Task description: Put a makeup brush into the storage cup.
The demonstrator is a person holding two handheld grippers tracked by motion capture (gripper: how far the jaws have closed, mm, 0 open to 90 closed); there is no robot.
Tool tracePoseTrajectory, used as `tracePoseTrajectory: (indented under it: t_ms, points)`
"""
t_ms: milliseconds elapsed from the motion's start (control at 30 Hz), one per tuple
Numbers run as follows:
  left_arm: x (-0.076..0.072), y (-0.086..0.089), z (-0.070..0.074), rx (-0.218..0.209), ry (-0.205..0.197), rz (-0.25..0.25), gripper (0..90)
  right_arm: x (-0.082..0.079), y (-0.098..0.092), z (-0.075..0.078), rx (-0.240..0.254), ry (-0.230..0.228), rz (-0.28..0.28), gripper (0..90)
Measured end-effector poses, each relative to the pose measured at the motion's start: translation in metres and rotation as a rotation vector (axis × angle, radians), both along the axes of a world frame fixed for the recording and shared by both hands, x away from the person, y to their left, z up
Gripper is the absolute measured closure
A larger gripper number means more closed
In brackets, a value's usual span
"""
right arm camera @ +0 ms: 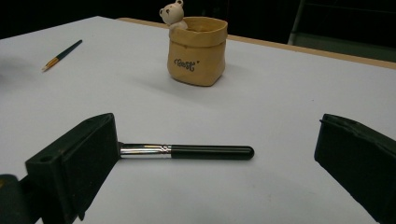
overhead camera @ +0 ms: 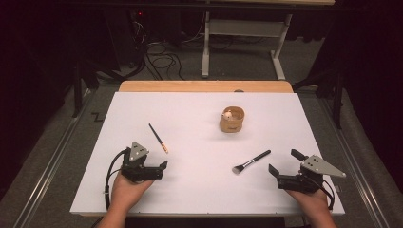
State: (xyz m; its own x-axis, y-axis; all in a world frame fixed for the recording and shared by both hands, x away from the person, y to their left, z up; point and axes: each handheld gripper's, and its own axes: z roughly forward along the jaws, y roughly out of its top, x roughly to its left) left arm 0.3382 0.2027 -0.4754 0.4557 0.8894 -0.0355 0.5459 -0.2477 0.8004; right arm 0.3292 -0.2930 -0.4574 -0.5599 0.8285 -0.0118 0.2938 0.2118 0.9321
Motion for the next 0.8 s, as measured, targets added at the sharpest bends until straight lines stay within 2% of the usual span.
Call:
tracePoseTrajectory:
  t_ms: [300,467,533,600,667,733,800]
  points:
    - [0.001,0.001,0.000,0.018,0.032,0.033,6.6,-0.001,-0.002,0.001,-0.004,-0.007,0.000,0.4]
    - [0.003,-0.001,0.003,0.005,0.060,0.052,6.0,0.000,-0.002,0.000,0.001,0.000,0.002,0.4]
    - [0.007,-0.002,0.006,0.000,0.082,0.066,5.9,0.000,-0.002,0.000,0.002,0.000,0.005,0.4]
    - [0.011,-0.002,0.009,-0.016,0.088,0.074,6.0,0.000,-0.003,0.000,0.002,0.000,0.010,0.4]
    - [0.015,-0.004,0.012,-0.033,0.125,0.072,6.6,-0.001,-0.004,0.001,0.011,-0.001,0.007,0.4]
    - [0.019,-0.007,0.013,-0.012,0.154,0.063,6.8,0.000,-0.006,0.002,0.016,-0.009,0.010,0.4]
    - [0.023,-0.008,0.014,-0.034,0.199,0.050,7.3,0.000,-0.008,0.003,0.020,-0.011,0.009,0.4]
